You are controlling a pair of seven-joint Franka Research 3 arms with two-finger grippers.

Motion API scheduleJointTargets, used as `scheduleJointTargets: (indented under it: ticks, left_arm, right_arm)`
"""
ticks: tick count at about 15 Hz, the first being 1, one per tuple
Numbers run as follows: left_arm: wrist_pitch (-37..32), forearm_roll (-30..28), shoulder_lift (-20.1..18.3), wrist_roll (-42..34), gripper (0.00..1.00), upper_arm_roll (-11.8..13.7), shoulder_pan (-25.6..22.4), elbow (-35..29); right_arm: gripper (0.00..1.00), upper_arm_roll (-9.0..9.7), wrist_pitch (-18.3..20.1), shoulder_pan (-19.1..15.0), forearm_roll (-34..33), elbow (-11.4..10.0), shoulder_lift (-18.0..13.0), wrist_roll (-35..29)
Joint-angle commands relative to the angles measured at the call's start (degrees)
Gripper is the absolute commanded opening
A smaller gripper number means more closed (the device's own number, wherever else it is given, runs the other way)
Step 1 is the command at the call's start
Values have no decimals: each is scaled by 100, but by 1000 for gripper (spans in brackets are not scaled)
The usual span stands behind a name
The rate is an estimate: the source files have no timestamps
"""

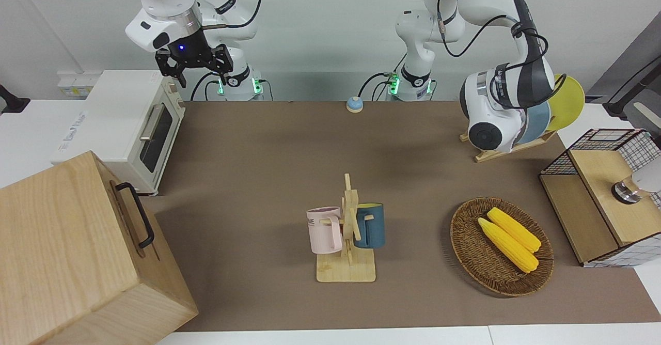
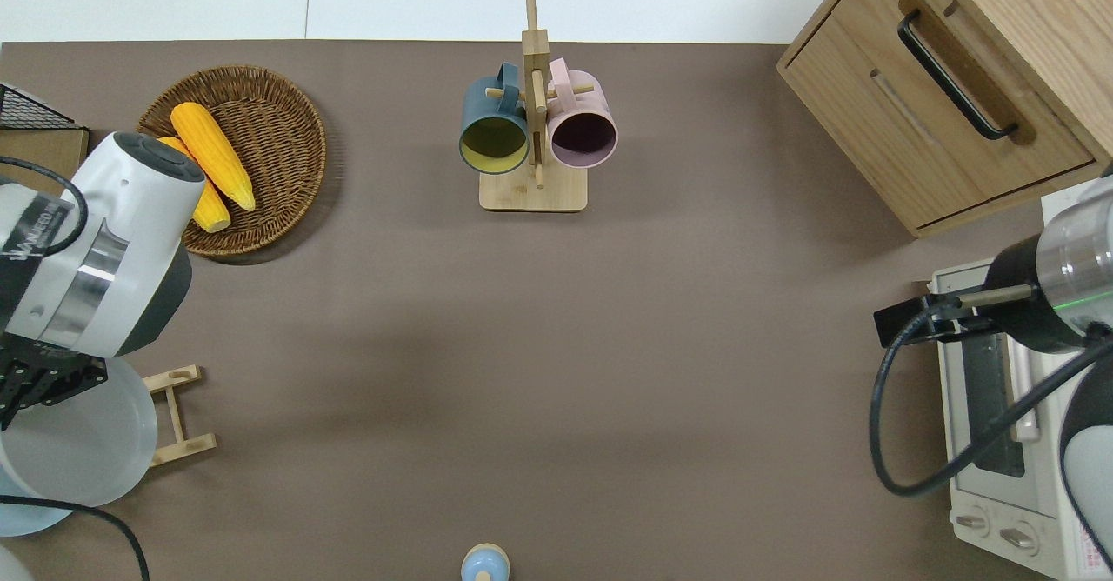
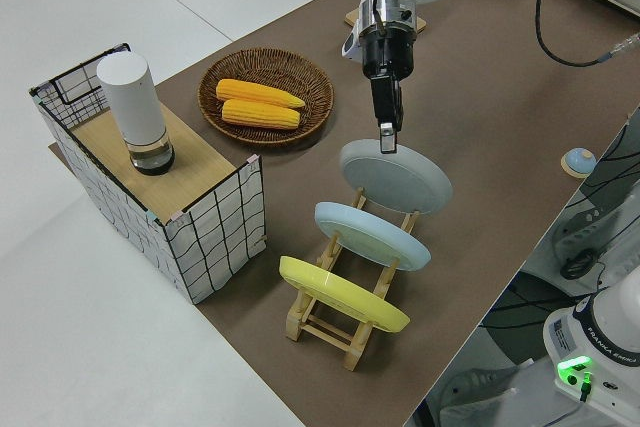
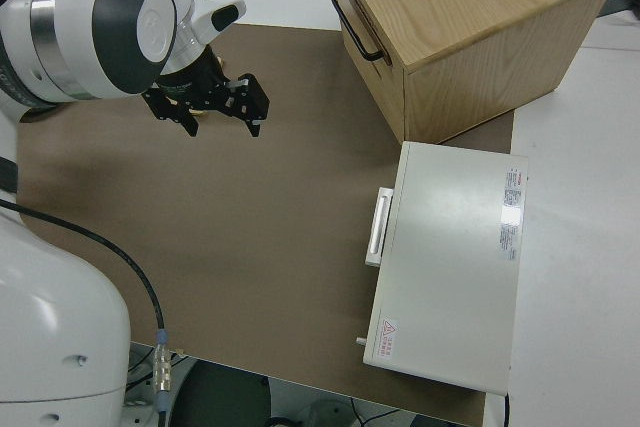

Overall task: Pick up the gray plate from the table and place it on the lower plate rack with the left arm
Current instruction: 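Lower the gray plate upright into the rack's lower slot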

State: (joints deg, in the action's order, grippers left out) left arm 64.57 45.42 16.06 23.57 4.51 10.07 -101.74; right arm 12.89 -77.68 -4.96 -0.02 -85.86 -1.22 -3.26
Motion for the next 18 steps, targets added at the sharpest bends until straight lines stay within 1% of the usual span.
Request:
scheduleJointTargets:
  ticks: [1, 6, 8, 9, 10, 11, 12, 13, 15, 16, 18]
  left_arm:
    - [20, -24, 90, 306, 0, -11, 74, -162]
    - [389, -455, 81, 447, 20, -20, 74, -250]
    - [459, -534, 81, 482, 83, -38, 74, -259]
    - [503, -630, 81, 491, 174, -38, 74, -259]
    - [521, -701, 81, 474, 602, -38, 74, -259]
    - [565, -788, 73, 482, 733, -73, 74, -250]
    - [635, -867, 55, 482, 767, -90, 74, -241]
    - [662, -903, 37, 447, 983, -90, 74, -224]
    - [662, -1061, -6, 499, 995, -257, 74, -206]
    - [784, -1218, -111, 543, 998, -292, 74, -197]
    - [1266, -1954, -331, 657, 998, -319, 74, -23]
  right_arm:
    - [990, 38, 87, -84, 20, 35, -27, 19]
    - [990, 38, 87, -85, 20, 35, -27, 19]
    - [987, 38, 87, -76, 20, 35, -27, 19]
    - [987, 38, 87, -84, 20, 35, -27, 19]
    - [990, 38, 87, -85, 20, 35, -27, 19]
    - [990, 38, 87, -85, 20, 35, -27, 19]
    - [987, 38, 87, -85, 20, 35, -27, 19]
    - [987, 38, 87, -76, 20, 35, -27, 19]
    - [990, 38, 87, -84, 20, 35, -27, 19]
    - [990, 38, 87, -85, 20, 35, -27, 19]
    - [990, 38, 87, -76, 20, 35, -27, 19]
